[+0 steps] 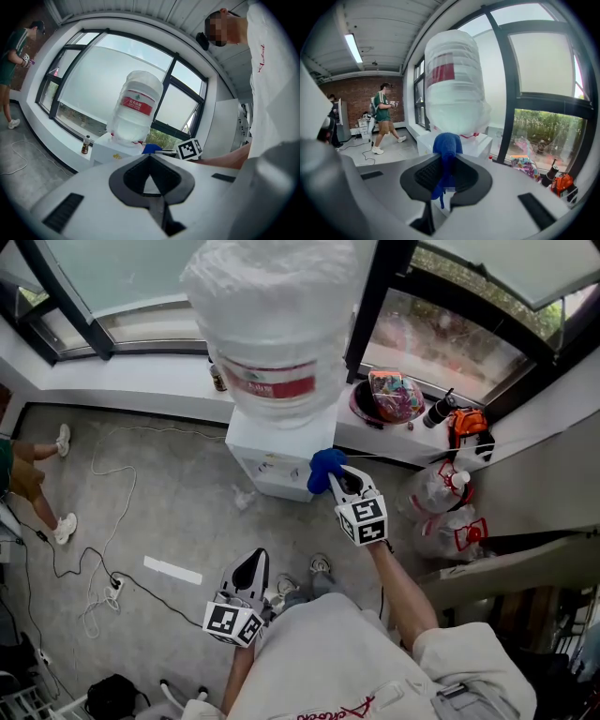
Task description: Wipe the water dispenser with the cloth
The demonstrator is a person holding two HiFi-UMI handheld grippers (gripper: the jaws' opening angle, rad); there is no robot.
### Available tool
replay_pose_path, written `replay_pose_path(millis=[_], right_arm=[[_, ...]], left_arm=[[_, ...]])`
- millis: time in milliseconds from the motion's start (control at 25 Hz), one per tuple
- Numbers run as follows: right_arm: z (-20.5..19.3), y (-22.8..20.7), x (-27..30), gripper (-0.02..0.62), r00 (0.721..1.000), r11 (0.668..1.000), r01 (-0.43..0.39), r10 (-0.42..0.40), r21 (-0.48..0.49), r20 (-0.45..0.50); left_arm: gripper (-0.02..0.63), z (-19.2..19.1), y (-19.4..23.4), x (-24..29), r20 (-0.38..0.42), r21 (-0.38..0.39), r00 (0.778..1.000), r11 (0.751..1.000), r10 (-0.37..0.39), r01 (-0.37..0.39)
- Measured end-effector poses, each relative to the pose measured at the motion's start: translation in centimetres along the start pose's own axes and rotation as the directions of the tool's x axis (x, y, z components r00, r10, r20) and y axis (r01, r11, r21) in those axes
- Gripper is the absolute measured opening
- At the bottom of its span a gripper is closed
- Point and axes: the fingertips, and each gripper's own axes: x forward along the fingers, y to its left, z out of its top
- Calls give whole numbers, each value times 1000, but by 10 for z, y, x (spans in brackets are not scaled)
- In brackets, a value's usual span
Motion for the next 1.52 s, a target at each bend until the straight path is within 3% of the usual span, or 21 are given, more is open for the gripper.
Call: replay_pose_path(millis=[360,560,760,1080,1520], right_arm=[[58,104,64,54,969,971,-228,233,-70,81],[84,162,112,54,933,935,-338,348,-106,90],[100,197,159,55,908,907,-399,412,-137,80],[73,176,202,54,930,922,-366,365,-124,-33],[43,115,163,54,961,959,-274,271,-70,-51]], left_arm=[[12,3,21,-24,31,-17,994,995,104,-103],[12,8,46,-50,48,-33,976,977,212,-210],[12,9,66,-69,53,-54,952,953,301,-298],[12,11,76,-75,51,-66,940,941,337,-333],[12,12,62,-39,28,-42,976,976,215,-214]])
